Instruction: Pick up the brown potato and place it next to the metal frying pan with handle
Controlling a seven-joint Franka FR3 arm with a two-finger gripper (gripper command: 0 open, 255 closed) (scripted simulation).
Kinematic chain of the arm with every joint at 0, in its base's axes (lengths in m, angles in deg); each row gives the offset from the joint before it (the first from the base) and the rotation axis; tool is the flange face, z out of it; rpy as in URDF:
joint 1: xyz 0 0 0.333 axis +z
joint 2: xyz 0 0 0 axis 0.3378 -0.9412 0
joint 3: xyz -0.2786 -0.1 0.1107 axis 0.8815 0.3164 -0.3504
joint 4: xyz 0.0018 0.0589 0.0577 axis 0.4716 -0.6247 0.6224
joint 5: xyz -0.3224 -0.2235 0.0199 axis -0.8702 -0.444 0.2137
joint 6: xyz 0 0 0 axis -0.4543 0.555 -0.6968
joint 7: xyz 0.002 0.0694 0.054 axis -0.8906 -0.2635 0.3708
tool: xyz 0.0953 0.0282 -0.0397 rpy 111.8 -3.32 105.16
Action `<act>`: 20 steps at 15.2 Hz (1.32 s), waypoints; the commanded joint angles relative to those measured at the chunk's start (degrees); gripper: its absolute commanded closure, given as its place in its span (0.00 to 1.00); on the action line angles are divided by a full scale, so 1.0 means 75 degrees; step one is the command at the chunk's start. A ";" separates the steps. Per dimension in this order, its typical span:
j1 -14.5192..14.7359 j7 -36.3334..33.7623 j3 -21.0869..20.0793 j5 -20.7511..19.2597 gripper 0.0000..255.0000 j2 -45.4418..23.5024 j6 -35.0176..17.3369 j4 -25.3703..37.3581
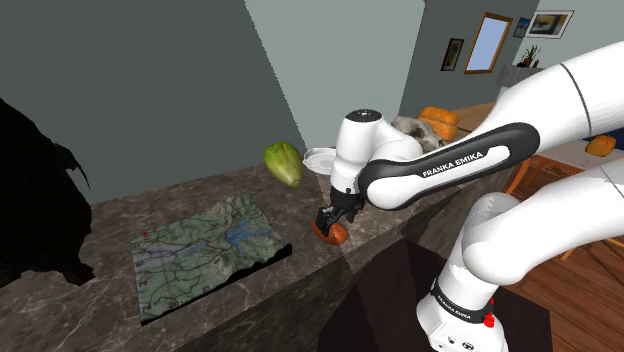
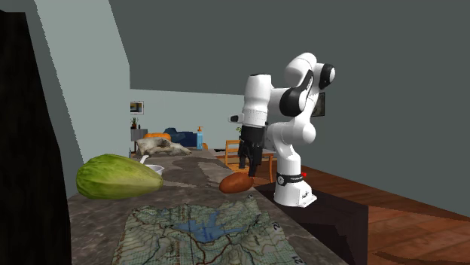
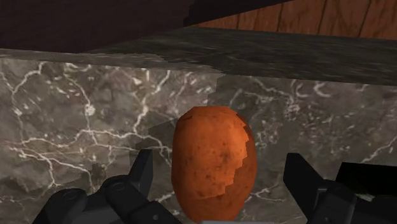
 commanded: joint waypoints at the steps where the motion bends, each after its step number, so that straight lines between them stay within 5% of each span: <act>1: -0.0035 -0.0034 -0.0059 -0.0004 0.00 -0.0216 -0.0347 -0.0126; 10: -0.0070 -0.0051 -0.0095 -0.0018 0.00 -0.0381 -0.0584 -0.0199; 11: -0.0070 -0.0051 -0.0095 -0.0018 1.00 -0.0381 -0.0584 -0.0199; 20: -0.0070 -0.0051 -0.0096 -0.0018 1.00 -0.0382 -0.0586 -0.0200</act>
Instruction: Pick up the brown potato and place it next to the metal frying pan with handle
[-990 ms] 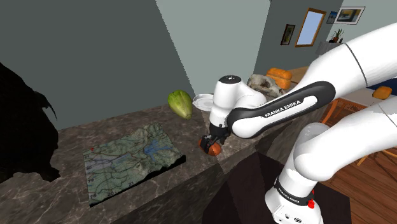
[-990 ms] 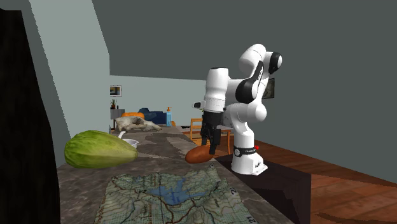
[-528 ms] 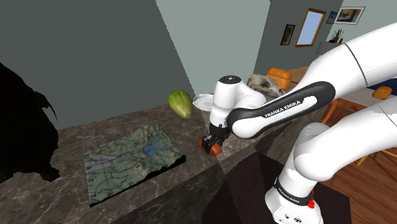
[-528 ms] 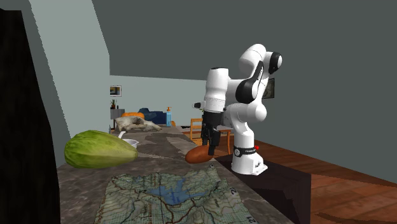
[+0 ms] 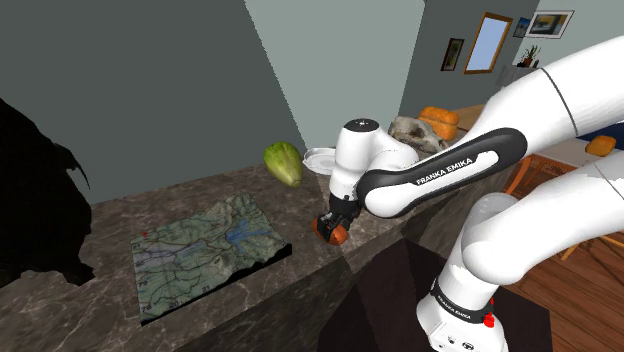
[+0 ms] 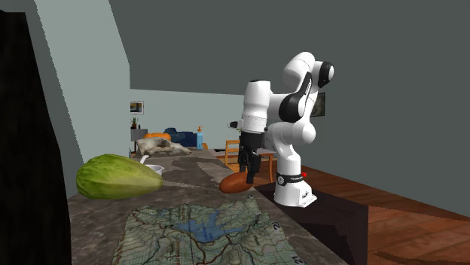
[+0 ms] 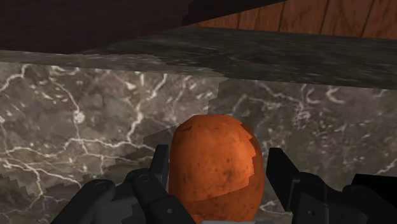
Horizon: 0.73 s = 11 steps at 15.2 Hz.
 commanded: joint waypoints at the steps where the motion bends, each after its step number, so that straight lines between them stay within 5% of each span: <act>1: 0.0012 0.0019 0.0030 0.0003 1.00 0.0093 0.0146 0.0049; 11: 0.0061 0.0179 0.0291 -0.0044 1.00 0.0838 0.1519 0.0686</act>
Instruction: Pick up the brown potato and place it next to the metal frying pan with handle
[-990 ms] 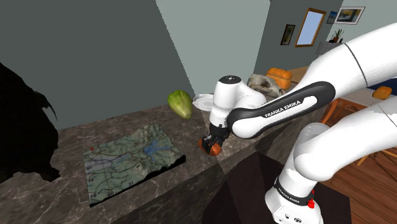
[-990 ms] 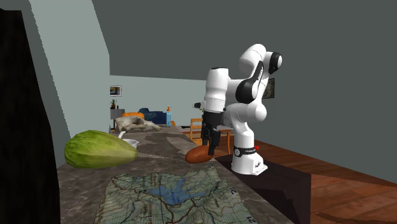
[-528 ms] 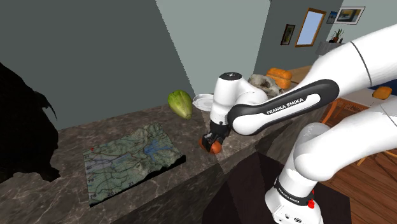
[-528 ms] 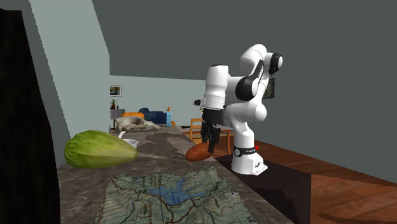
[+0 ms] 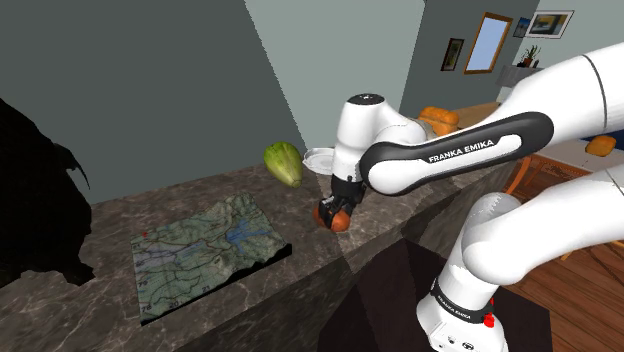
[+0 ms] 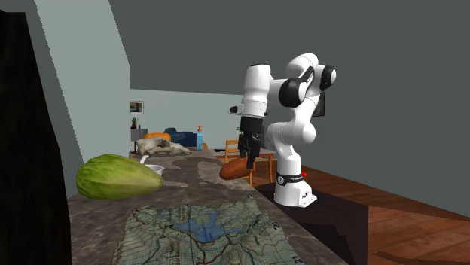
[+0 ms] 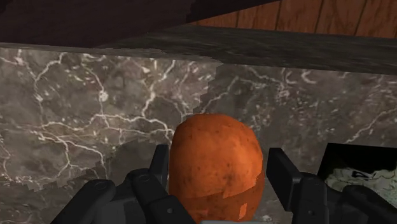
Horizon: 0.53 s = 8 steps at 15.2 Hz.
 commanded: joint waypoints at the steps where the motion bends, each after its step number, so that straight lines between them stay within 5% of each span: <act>1: 0.0002 0.0040 0.0063 -0.0019 1.00 0.0153 0.0294 0.0140; 8: -0.0013 0.0120 0.0211 -0.0089 1.00 0.0454 0.1144 0.0695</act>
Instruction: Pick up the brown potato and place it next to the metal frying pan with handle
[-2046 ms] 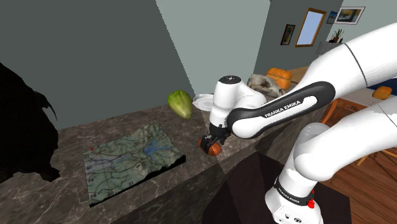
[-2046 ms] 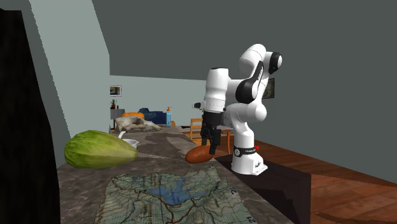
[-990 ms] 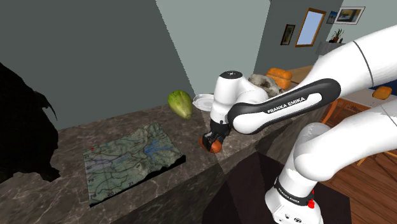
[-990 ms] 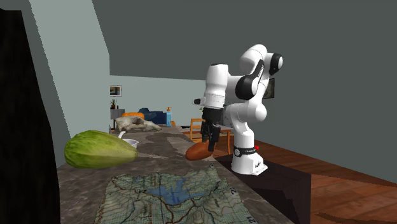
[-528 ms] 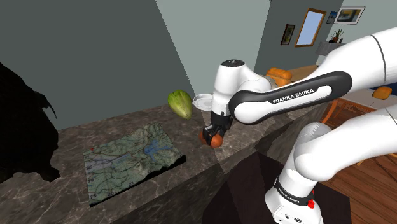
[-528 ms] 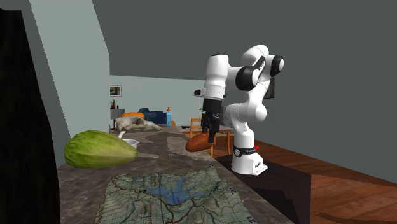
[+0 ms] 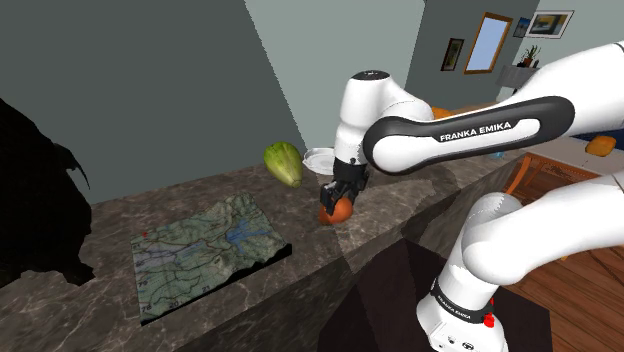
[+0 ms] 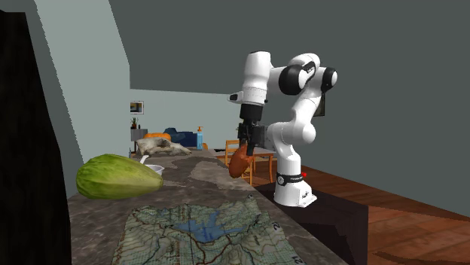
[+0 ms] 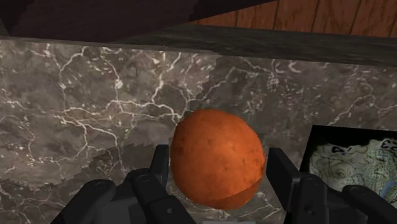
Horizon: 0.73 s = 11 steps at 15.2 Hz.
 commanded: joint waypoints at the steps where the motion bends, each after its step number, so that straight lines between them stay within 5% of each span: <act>1: -0.0004 0.0020 0.0041 -0.0020 1.00 0.0084 0.0257 0.0171; 8: -0.0035 0.0079 0.0155 -0.0090 1.00 0.0226 0.0962 0.0737; 11: -0.0340 0.0663 0.0677 -0.0420 1.00 0.0203 0.0850 0.0666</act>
